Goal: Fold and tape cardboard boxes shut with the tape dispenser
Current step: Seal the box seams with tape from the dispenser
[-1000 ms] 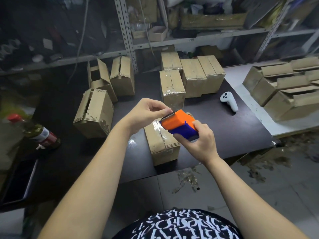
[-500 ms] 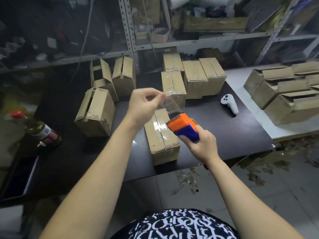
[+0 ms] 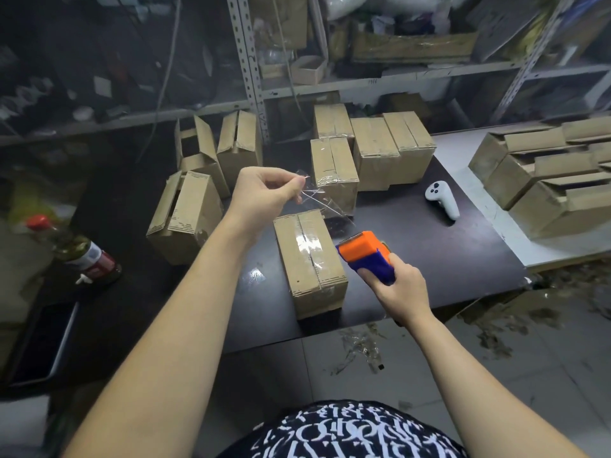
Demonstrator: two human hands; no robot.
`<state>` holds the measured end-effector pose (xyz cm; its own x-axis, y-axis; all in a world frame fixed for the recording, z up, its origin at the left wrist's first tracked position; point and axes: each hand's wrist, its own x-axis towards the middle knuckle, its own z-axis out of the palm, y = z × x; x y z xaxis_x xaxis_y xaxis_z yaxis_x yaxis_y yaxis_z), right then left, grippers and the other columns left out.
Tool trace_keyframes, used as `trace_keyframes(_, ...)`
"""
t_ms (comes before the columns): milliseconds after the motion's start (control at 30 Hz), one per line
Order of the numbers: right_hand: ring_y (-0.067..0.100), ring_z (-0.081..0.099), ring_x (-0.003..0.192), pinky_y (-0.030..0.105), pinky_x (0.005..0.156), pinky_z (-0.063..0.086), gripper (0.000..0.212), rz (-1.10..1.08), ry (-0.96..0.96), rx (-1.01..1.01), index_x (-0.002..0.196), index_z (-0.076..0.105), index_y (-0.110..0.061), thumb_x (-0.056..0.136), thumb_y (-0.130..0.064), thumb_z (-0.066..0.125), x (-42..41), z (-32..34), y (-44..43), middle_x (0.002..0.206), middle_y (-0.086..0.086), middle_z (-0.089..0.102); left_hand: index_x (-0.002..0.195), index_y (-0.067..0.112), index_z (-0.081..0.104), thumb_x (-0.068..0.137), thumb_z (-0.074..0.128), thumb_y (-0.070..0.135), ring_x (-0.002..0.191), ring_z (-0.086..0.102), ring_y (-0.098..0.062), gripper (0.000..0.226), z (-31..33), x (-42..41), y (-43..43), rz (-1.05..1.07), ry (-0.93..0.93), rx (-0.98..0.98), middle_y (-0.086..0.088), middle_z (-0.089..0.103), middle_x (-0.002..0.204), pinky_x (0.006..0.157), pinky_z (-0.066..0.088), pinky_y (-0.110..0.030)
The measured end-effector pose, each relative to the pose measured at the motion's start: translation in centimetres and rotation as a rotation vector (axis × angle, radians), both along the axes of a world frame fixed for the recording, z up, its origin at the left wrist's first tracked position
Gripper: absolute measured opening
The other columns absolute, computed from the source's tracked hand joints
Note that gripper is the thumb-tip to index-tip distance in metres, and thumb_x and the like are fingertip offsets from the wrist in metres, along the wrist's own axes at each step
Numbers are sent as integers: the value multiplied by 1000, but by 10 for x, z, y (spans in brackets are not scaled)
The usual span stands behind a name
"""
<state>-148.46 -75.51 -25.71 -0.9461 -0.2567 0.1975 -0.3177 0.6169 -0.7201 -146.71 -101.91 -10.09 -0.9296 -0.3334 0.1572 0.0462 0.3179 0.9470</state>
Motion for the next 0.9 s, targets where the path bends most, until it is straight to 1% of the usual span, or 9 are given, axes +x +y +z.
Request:
trace_keyframes(100, 14, 57, 60, 32, 56, 45, 45, 18, 22, -24, 82, 55, -20, 82, -62, 71, -4, 1, 0, 67, -7, 61, 86, 10, 81, 86, 81, 15, 62, 64, -6, 5, -1, 3, -2, 31, 13, 126, -1, 71, 64, 66, 49, -14)
trace_keyframes(200, 17, 65, 66, 41, 62, 55, 48, 61, -58, -85, 88, 60, -22, 81, -69, 68, -1, 0, -4, 73, -6, 68, 86, 7, 80, 86, 80, 10, 58, 60, -7, 3, -4, 4, -1, 33, 82, 169, 1, 70, 64, 65, 49, -16)
trace_keyframes(267, 16, 67, 68, 44, 65, 57, 42, 72, -90, -101, 90, 62, -24, 84, -64, 70, -1, 1, -5, 75, -7, 70, 89, 2, 79, 87, 79, 7, 61, 60, -8, 6, -5, 5, 2, 3, 135, 150, 0, 69, 68, 65, 49, -17)
trace_keyframes(367, 16, 68, 68, 43, 66, 57, 38, 85, -93, -115, 90, 62, -24, 86, -60, 70, -1, 4, -4, 74, -7, 70, 91, -1, 78, 88, 78, 6, 68, 60, -14, 8, -3, 8, 8, -39, 248, 81, -9, 66, 75, 65, 48, -21)
trace_keyframes(567, 15, 70, 76, 45, 74, 59, 25, 69, -188, -132, 94, 64, -30, 91, -54, 70, -11, 5, -9, 81, -9, 72, 91, 6, 79, 89, 78, 11, 71, 57, -14, 5, -6, 3, 15, -85, 318, -22, 5, 62, 75, 62, 45, -23)
trace_keyframes(633, 13, 70, 78, 41, 74, 59, 27, 78, -204, -130, 97, 64, -29, 90, -55, 70, -13, 3, -9, 83, -9, 73, 91, 11, 79, 89, 78, 12, 72, 59, -17, 2, -9, 2, 15, -73, 314, -8, 4, 63, 77, 62, 47, -27)
trace_keyframes(733, 8, 67, 78, 30, 71, 55, 39, 101, -196, -117, 100, 63, -26, 86, -63, 64, -11, 2, -8, 85, -8, 72, 90, 15, 79, 89, 78, 12, 75, 61, -23, 3, -13, 0, 14, -33, 300, 26, -1, 65, 78, 65, 50, -35)
trace_keyframes(833, 9, 67, 79, 23, 68, 50, 45, 105, -178, -121, 104, 64, -21, 85, -62, 63, -10, 3, -7, 87, -5, 72, 89, 16, 79, 89, 78, 12, 78, 63, -30, 4, -15, 0, 18, -20, 291, 35, -5, 66, 79, 67, 53, -34)
trace_keyframes(900, 10, 66, 80, 20, 67, 47, 45, 104, -183, -121, 104, 63, -20, 85, -61, 63, -10, 4, -8, 87, -5, 71, 89, 17, 79, 89, 78, 13, 78, 63, -30, 4, -16, 0, 19, -11, 289, 48, -4, 66, 80, 68, 54, -32)
